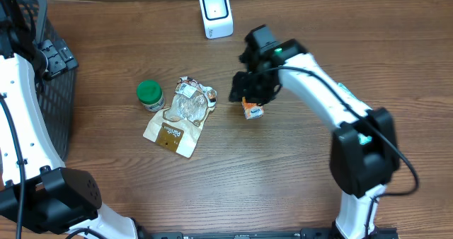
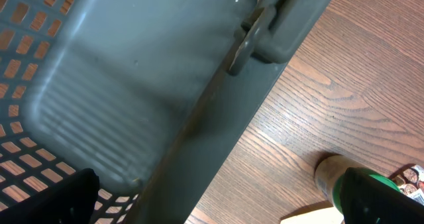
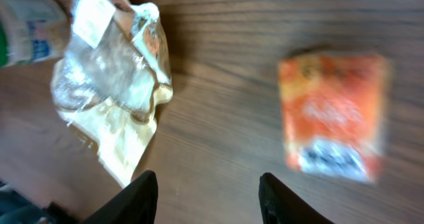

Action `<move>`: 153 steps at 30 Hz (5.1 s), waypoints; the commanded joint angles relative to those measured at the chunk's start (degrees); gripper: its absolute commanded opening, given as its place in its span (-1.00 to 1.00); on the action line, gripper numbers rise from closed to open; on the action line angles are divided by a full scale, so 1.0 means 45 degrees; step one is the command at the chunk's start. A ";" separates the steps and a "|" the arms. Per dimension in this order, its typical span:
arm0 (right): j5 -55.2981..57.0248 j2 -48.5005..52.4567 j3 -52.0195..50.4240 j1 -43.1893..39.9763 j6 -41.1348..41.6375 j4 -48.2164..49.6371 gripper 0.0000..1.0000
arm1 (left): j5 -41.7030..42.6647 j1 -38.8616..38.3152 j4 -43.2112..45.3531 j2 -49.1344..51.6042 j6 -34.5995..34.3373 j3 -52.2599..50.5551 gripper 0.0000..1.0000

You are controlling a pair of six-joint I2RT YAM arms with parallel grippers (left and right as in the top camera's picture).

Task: Scan the item barcode

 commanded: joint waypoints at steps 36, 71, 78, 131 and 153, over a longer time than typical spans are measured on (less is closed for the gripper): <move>-0.1724 -0.1166 -0.7242 -0.2487 0.2399 0.7072 -0.13 | -0.0019 -0.0010 0.0000 0.0131 0.0194 -0.0024 1.00; -0.9403 -0.2875 -0.6921 -0.2987 0.0947 0.8874 -0.92 | -0.0019 -0.0010 0.0000 0.0131 0.0194 -0.0024 0.99; -1.3236 -0.4095 -0.6917 -0.4211 0.3570 1.0982 -0.92 | -0.0019 -0.0010 0.0000 0.0131 0.0194 -0.0024 1.00; 0.4056 -0.3716 0.0554 -0.2239 -0.0306 0.0369 -0.93 | -0.0019 -0.0010 0.0000 0.0131 0.0199 -0.0024 1.00; 1.2672 0.3483 0.4804 0.1248 -0.9850 0.9714 -0.92 | -0.0019 -0.0010 0.0000 0.0131 0.0194 -0.0024 0.99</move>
